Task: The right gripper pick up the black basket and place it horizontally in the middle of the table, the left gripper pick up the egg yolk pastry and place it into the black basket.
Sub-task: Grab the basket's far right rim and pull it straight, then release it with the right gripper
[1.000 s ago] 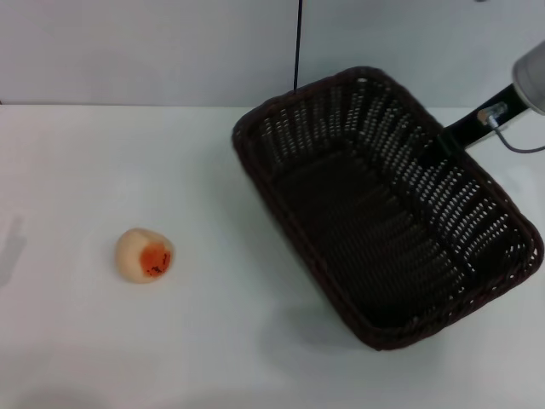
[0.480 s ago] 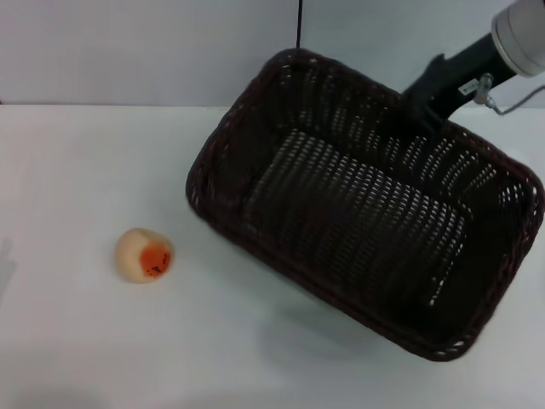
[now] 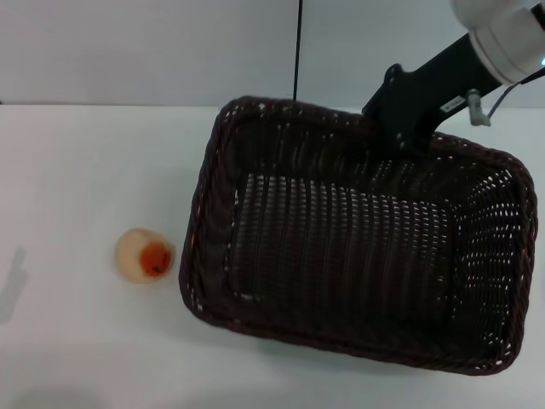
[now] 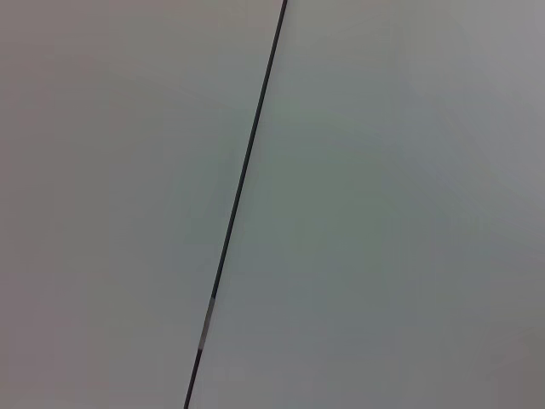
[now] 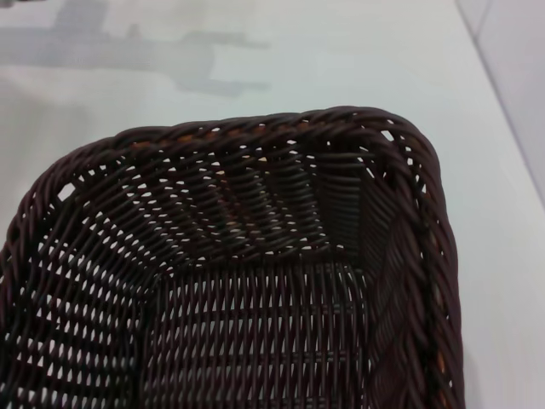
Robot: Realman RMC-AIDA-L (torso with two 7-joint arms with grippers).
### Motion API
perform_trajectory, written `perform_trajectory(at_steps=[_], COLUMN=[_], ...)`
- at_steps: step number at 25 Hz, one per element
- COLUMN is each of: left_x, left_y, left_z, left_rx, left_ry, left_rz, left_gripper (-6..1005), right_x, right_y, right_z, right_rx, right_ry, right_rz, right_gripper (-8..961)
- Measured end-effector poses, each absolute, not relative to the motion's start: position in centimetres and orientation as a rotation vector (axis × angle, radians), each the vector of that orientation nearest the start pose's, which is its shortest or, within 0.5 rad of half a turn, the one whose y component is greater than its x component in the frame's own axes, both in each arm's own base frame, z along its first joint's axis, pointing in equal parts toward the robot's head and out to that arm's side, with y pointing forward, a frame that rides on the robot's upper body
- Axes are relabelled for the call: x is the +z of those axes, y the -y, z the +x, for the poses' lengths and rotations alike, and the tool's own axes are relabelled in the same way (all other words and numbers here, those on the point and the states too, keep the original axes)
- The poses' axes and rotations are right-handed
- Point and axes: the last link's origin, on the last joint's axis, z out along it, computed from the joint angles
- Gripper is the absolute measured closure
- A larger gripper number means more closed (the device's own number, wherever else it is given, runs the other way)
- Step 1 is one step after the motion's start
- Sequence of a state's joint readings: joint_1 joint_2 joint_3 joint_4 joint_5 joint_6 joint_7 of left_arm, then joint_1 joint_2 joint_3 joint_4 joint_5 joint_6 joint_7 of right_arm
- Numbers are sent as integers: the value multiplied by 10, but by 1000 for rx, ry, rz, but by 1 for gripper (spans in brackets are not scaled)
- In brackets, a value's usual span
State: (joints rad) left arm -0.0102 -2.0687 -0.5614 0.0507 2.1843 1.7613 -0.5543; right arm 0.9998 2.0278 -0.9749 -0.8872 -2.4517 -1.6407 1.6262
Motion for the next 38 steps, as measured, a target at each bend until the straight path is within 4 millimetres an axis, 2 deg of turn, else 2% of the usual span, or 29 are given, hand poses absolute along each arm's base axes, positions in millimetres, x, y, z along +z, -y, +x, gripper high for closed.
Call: perform_trajectory(at_steps=[8, 17, 28, 34, 38], left_x=[28, 29, 29, 30, 32], left_y=[-145, -146, -148, -148, -149], left_z=[-386, -386, -386, -384, -384], left_rx=[-949, -946, -951, -960, -965], left_ry=[658, 658, 652, 643, 632], left_rz=[-1485, -1482, -1479, -1483, -1493], left_gripper=[203, 204, 203, 204, 204], right_x=[-18, -30, -53, -50, -43], right_y=[-411, -413, -406, -410, -407], right_z=[119, 122, 129, 129, 121], right_rx=[-276, -214, -312, -255, -113], right_ry=[151, 216, 297, 282, 284], right_rz=[-3066, -3014, -3023, -2979, -2962], right_gripper=[816, 815, 725, 580, 483])
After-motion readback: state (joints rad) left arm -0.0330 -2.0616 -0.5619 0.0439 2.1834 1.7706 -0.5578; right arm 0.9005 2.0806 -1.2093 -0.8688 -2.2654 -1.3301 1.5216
